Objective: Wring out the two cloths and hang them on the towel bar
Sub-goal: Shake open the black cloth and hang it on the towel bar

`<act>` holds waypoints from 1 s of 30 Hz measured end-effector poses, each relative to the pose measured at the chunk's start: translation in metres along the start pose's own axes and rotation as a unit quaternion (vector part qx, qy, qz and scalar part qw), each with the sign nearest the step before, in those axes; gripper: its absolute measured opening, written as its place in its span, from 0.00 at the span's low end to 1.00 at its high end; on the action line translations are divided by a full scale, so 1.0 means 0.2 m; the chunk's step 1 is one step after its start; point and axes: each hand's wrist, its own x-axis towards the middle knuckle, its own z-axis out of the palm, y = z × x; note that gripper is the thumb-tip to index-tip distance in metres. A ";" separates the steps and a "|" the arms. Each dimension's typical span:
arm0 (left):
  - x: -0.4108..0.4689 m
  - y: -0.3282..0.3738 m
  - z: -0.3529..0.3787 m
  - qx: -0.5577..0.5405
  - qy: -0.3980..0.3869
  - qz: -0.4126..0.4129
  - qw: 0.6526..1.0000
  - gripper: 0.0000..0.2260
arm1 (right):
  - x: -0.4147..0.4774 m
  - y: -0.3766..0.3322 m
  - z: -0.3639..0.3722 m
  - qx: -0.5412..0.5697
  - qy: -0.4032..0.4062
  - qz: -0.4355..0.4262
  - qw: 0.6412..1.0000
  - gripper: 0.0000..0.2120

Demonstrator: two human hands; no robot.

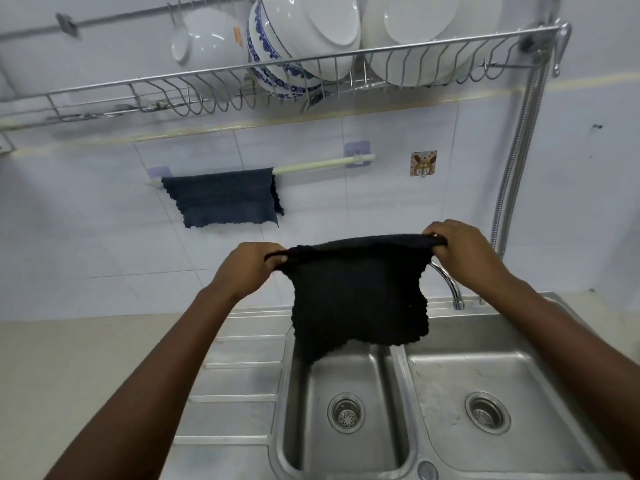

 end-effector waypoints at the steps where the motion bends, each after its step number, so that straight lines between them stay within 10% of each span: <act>1: 0.00 0.00 0.00 0.003 -0.004 -0.004 1.000 0.09 | 0.00 0.00 0.00 0.005 -0.017 0.001 1.000 0.11; 12: -0.01 0.04 -0.01 -0.214 0.075 -0.106 0.968 0.08 | 0.02 -0.05 -0.02 0.098 -0.007 0.078 0.992 0.13; 23: -0.02 -0.01 -0.04 -0.127 0.176 -0.086 0.972 0.09 | -0.02 -0.12 0.03 0.322 0.033 0.115 0.939 0.10; 30: -0.07 -0.17 -0.02 -0.051 -0.024 -0.114 0.992 0.10 | 0.01 -0.12 0.08 0.274 -0.030 0.142 0.951 0.11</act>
